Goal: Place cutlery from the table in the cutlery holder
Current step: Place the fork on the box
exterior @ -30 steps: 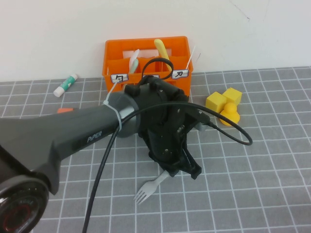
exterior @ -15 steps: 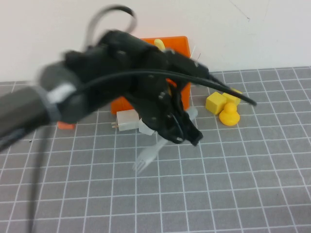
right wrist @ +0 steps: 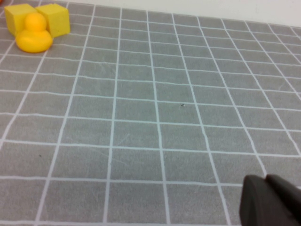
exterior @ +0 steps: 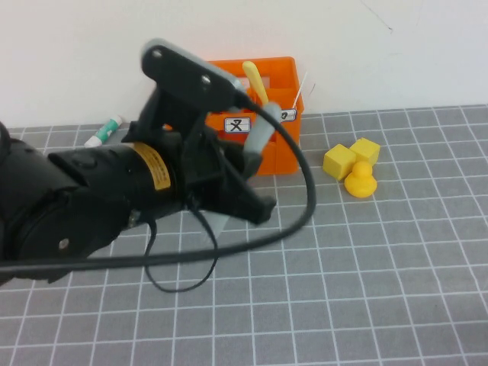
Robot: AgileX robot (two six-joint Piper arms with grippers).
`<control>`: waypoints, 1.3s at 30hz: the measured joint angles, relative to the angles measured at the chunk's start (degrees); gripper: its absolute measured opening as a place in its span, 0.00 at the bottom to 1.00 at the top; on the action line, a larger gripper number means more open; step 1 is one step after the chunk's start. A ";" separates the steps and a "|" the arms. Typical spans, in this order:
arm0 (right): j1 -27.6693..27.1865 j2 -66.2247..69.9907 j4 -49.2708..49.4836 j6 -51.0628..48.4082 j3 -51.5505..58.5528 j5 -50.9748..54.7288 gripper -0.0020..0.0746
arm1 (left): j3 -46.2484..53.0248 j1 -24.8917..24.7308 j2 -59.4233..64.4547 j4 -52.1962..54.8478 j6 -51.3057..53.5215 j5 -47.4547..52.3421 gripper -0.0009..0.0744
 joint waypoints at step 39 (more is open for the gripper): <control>-0.08 0.00 0.00 0.00 0.00 0.00 0.02 | -11.45 15.15 34.81 -5.59 -3.86 -64.75 0.18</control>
